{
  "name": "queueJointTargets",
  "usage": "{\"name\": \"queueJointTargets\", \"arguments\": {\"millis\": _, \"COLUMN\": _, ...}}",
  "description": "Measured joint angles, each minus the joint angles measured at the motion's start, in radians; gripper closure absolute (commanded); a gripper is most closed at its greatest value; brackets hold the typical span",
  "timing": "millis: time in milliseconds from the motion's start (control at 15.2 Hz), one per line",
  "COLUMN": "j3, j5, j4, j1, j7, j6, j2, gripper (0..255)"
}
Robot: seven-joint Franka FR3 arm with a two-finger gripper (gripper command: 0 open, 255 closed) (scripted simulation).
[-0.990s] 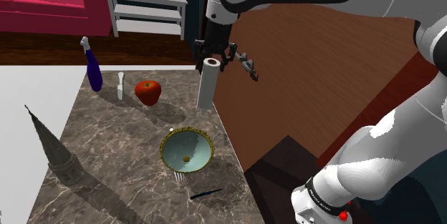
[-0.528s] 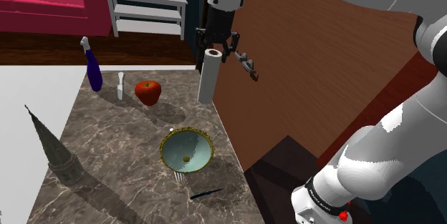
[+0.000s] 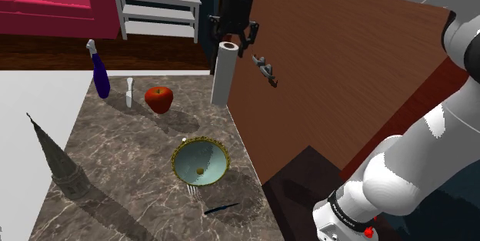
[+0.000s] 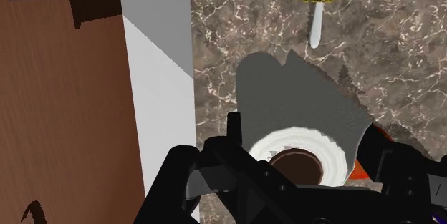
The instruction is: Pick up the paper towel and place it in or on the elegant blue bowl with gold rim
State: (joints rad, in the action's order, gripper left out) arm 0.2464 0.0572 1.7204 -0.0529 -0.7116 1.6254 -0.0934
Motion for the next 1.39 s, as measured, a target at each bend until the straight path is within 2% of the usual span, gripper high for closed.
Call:
{"name": "queueJointTargets", "arguments": {"millis": 528, "j3": 0.085, "j5": 0.027, "j4": -0.046, "j1": -0.068, "j7": -0.157, "j6": -0.093, "j2": -0.059, "gripper": 255}}
{"name": "queueJointTargets", "arguments": {"millis": 1056, "j3": 0.195, "j5": 0.032, "j4": -0.183, "j1": -0.143, "j7": -0.351, "j6": -0.196, "j2": -0.034, "gripper": 255}}
{"name": "queueJointTargets", "arguments": {"millis": 1386, "j3": 0.203, "j5": 0.039, "j4": -0.124, "j1": -0.15, "j7": -0.363, "j6": -0.15, "j2": -0.049, "gripper": 255}}
